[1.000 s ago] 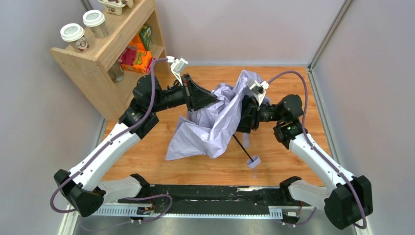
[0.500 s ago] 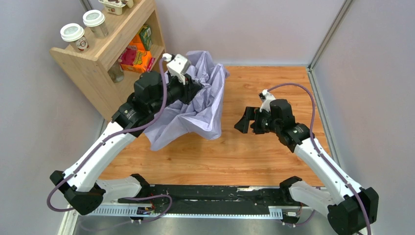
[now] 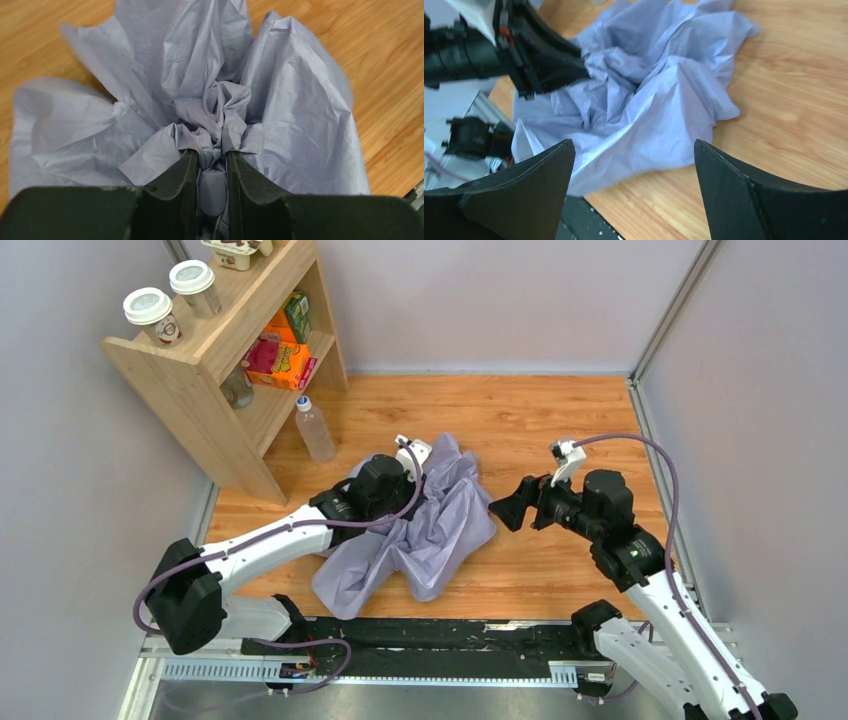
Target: Put away the umbrella
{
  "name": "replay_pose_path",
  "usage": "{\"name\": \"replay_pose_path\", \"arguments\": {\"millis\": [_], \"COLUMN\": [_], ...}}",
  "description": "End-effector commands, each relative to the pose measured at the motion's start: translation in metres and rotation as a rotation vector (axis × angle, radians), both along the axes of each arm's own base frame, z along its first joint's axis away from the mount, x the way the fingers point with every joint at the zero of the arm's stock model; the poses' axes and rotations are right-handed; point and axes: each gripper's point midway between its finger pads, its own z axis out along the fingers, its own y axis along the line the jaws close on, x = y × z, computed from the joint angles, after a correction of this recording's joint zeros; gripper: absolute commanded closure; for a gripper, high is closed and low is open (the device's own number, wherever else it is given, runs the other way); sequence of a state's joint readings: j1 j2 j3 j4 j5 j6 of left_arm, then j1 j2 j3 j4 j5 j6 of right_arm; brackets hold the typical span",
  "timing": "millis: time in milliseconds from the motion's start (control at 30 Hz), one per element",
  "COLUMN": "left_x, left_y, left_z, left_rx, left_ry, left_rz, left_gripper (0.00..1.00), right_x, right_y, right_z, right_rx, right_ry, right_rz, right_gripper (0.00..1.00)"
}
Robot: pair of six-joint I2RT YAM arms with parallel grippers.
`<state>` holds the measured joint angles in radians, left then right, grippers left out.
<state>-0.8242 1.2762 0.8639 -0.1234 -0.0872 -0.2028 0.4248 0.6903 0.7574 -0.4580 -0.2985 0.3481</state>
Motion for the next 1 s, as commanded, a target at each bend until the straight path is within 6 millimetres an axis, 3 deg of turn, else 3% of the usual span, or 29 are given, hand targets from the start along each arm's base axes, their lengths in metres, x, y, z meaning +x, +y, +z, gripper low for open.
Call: {"name": "replay_pose_path", "arguments": {"millis": [0, 167, 300, 367, 467, 567, 633, 733, 833, 967], "left_x": [0.015, 0.017, 0.016, 0.017, 0.020, 0.023, 0.024, 0.025, 0.025, 0.022], "left_y": [-0.009, 0.006, 0.008, 0.016, 0.024, 0.037, 0.042, 0.048, 0.054, 0.060], "left_z": [0.064, 0.091, 0.108, 0.115, 0.120, 0.121, 0.122, 0.127, 0.127, 0.124], "left_rx": [-0.185, -0.220, -0.242, -0.269, -0.277, -0.252, -0.249, -0.243, -0.227, -0.222], "left_ry": [-0.101, -0.022, 0.057, 0.087, 0.117, 0.113, 0.098, 0.076, 0.076, 0.103], "left_rz": [0.076, 0.228, 0.303, 0.386, 0.477, 0.557, 0.577, 0.593, 0.624, 0.671], "left_gripper": [1.00, 1.00, 1.00, 1.00, 1.00, 1.00, 1.00, 1.00, 1.00, 1.00], "right_x": [-0.024, -0.053, -0.056, -0.057, -0.041, -0.027, -0.029, -0.049, -0.078, -0.099], "right_y": [0.033, 0.074, 0.102, 0.116, 0.114, 0.096, 0.089, 0.102, 0.129, 0.163], "right_z": [0.014, 0.028, 0.022, 0.023, 0.025, 0.028, 0.027, 0.029, 0.033, 0.045], "right_rx": [0.081, 0.098, 0.041, 0.004, -0.111, -0.201, -0.273, -0.294, -0.248, -0.161], "right_ry": [-0.108, -0.188, -0.208, -0.226, -0.277, -0.248, -0.247, -0.259, -0.282, -0.330], "right_rz": [0.241, 0.407, 0.395, 0.360, 0.128, -0.076, -0.117, -0.035, 0.072, 0.189], "right_gripper": [0.09, 0.07, 0.06, 0.00, 0.00, 0.00, 0.00, 0.00, 0.00, 0.03]}}
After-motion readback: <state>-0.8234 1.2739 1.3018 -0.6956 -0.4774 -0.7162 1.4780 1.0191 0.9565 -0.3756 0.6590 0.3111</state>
